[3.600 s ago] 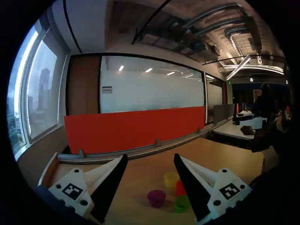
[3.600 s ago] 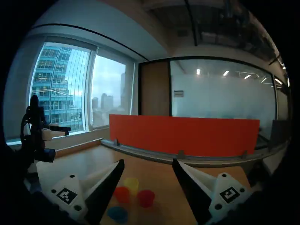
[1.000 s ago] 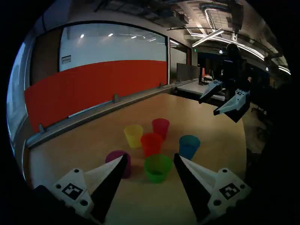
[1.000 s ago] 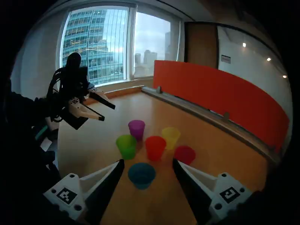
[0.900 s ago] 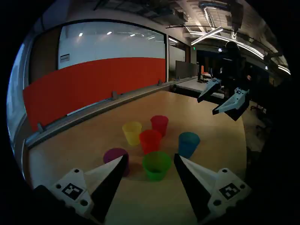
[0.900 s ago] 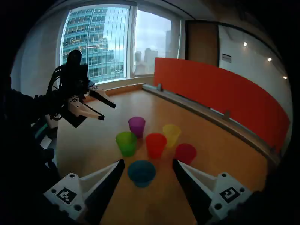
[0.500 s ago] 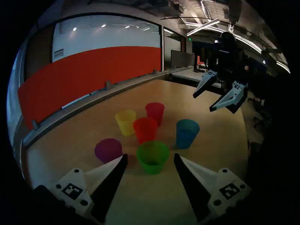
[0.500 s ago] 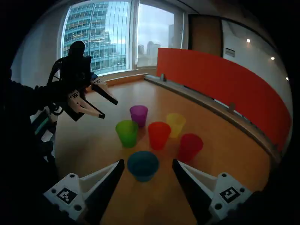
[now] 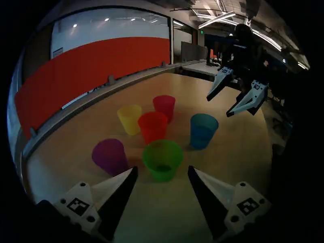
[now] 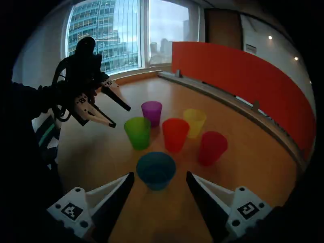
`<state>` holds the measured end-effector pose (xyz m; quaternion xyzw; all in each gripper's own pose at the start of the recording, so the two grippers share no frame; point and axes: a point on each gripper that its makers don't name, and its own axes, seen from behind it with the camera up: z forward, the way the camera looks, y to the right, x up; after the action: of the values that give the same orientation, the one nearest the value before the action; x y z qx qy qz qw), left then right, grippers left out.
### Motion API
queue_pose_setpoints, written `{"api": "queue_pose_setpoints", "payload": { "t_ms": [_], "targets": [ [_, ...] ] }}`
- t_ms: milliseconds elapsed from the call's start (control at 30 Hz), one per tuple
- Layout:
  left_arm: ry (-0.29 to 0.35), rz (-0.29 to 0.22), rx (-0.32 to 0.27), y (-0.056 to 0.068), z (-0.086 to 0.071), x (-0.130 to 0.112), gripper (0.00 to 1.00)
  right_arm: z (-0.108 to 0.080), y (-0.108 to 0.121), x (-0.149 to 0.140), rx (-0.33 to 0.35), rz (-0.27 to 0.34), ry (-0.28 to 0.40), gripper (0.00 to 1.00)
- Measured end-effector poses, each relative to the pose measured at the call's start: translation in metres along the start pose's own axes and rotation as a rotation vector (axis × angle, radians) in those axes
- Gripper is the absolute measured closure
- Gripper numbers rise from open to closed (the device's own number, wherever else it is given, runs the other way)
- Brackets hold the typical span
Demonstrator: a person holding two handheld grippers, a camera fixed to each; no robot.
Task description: Pour water
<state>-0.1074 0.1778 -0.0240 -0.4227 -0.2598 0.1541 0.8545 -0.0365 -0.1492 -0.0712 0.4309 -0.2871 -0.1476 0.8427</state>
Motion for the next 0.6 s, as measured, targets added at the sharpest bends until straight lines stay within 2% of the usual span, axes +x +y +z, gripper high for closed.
{"api": "queue_pose_setpoints", "payload": {
  "t_ms": [300,600],
  "targets": [
    [-0.044,0.01,-0.001,-0.003,0.015,-0.011,0.08,0.012,-0.001,-0.012,0.008,-0.004,-0.027,0.01],
    [-0.059,0.003,-0.013,-0.002,0.03,-0.016,0.08,0.023,-0.003,-0.023,0.01,-0.013,-0.052,0.01]
  ]
}}
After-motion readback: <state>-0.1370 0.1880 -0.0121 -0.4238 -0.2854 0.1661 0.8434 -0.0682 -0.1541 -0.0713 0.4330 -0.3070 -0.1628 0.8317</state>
